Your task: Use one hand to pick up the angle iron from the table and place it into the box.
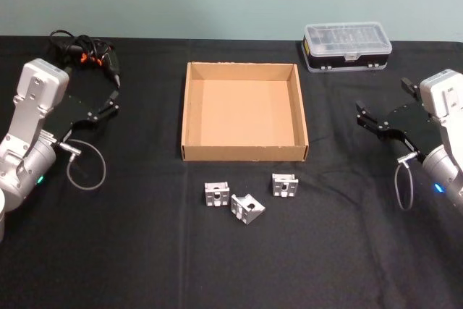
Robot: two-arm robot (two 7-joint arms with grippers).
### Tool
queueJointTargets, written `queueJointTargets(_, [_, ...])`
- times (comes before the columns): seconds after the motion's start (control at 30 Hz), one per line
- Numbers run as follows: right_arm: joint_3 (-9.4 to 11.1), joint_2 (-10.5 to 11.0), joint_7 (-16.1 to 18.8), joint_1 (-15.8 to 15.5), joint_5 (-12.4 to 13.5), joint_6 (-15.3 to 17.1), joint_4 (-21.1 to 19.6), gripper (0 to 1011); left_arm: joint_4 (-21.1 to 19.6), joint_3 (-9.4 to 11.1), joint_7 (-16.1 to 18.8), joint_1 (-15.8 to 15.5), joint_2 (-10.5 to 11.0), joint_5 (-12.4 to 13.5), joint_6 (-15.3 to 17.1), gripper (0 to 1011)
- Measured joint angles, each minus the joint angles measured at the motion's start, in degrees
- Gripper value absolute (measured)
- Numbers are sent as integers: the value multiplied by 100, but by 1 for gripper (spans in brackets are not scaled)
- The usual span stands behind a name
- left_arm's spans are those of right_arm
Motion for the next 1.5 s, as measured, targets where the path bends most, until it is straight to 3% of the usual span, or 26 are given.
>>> queueJointTargets(1.5, [0, 0, 0, 0, 0, 0, 0, 1004, 0, 0, 0, 0, 0, 0, 0, 1000])
